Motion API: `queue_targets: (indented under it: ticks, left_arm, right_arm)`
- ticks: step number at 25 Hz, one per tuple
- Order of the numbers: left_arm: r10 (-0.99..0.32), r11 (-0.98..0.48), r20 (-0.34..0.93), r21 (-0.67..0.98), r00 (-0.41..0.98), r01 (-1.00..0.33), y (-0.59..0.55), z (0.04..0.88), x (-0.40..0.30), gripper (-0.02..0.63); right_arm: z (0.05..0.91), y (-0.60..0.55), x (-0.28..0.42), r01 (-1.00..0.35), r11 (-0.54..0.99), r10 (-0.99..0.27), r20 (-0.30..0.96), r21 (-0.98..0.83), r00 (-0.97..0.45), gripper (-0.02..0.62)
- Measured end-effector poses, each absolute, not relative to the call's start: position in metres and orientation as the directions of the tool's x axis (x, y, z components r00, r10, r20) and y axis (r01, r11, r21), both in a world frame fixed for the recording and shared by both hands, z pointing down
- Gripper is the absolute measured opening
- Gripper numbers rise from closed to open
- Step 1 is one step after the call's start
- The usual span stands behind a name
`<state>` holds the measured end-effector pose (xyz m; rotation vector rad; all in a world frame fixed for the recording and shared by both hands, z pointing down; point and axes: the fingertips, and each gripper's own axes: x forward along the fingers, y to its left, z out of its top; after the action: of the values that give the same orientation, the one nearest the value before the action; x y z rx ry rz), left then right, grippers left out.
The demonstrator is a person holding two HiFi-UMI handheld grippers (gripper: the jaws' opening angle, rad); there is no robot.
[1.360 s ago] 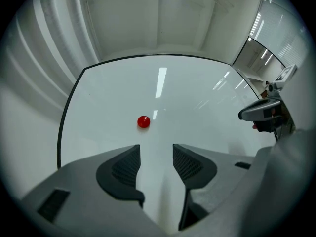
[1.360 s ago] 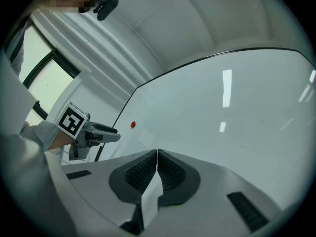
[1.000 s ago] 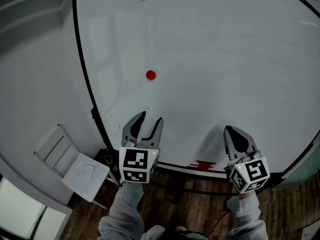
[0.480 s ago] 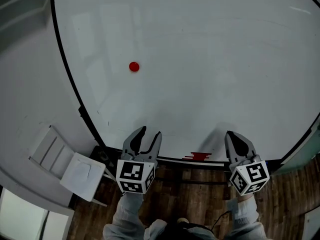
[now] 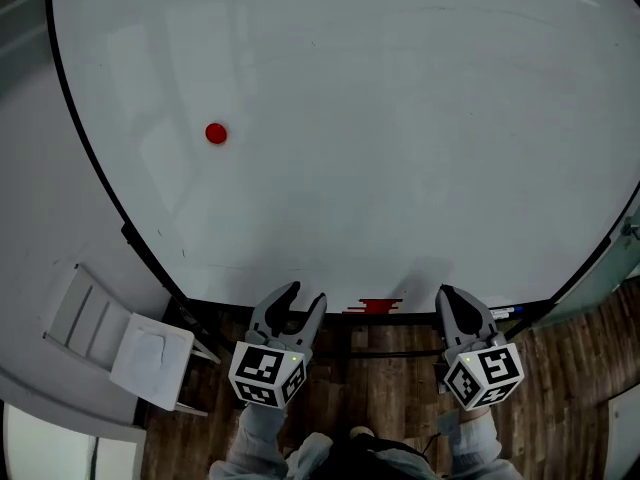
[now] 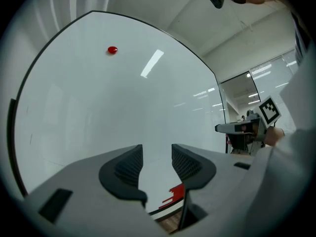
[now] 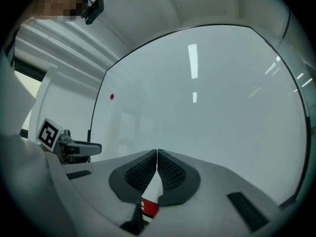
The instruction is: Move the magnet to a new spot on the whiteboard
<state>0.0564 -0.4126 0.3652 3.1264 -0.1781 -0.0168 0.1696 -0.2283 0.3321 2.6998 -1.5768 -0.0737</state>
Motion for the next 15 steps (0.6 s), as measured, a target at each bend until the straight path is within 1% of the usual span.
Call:
queue_targets:
  ticks: [6,10,13,15]
  left_arm:
    - [-0.031,-0.997,0.032,0.075,0.999,-0.033,-0.383,0.396,0.067,0.164]
    - [-0.013,-0.993,0.053,0.113,0.999,-0.019,-0.375,0.411,0.071,0.141]
    - [-0.005,-0.992,0.065,0.124,0.998,-0.013,-0.370,0.419,0.076,0.118]
    - [0.008,-0.994,0.080,0.106,0.997,0.000,-0.365,0.424,0.081,0.085]
  right_arm:
    - [0.362,-0.204,0.176,-0.831,-0.556,-0.831,0.018,0.022,0.557,0.028]
    - [0.384,-0.190,0.183,-0.785,-0.617,-0.781,0.076,0.060,0.619,0.028]
    - [0.395,-0.185,0.184,-0.786,-0.618,-0.782,0.086,0.016,0.617,0.028]
    - [0.401,-0.183,0.184,-0.788,-0.616,-0.785,0.091,-0.017,0.612,0.028]
